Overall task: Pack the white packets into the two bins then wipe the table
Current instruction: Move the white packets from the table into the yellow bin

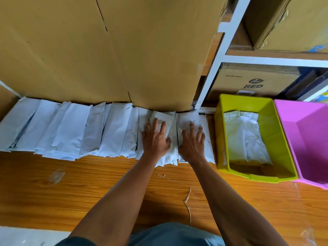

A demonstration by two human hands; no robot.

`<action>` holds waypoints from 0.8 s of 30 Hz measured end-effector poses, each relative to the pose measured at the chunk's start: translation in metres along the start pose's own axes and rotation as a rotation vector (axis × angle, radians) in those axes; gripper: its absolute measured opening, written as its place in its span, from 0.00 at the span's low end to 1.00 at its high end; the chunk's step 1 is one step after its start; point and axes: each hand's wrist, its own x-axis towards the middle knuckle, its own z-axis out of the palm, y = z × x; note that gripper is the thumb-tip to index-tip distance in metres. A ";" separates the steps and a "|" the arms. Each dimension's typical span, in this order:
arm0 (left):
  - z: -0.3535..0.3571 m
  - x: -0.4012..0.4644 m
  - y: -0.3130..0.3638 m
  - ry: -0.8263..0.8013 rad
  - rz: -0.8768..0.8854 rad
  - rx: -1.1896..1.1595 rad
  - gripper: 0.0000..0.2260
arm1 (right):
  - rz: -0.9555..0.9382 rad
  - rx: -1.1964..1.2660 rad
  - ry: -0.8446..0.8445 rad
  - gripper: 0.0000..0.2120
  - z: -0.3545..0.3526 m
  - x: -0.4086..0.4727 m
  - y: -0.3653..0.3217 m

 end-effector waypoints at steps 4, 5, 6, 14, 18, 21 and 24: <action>-0.001 0.001 0.008 0.025 -0.046 0.004 0.35 | 0.063 -0.035 -0.019 0.36 -0.001 0.005 0.002; -0.001 0.001 0.009 0.031 -0.048 0.004 0.35 | 0.072 -0.045 -0.020 0.37 -0.001 0.006 0.003; -0.001 0.001 0.009 0.036 -0.047 0.004 0.35 | 0.082 -0.042 -0.006 0.36 0.000 0.007 0.003; -0.002 0.004 0.002 0.088 -0.026 -0.007 0.34 | 0.167 0.015 0.041 0.33 -0.011 0.012 0.001; -0.002 0.004 0.005 0.086 -0.002 0.004 0.34 | 0.134 -0.020 0.014 0.43 -0.011 0.021 0.000; -0.001 0.007 0.007 0.038 0.000 -0.009 0.35 | 0.120 -0.023 -0.034 0.45 -0.010 0.030 -0.002; 0.000 0.014 0.010 -0.015 -0.017 -0.042 0.37 | 0.137 0.001 -0.033 0.41 -0.012 0.034 -0.006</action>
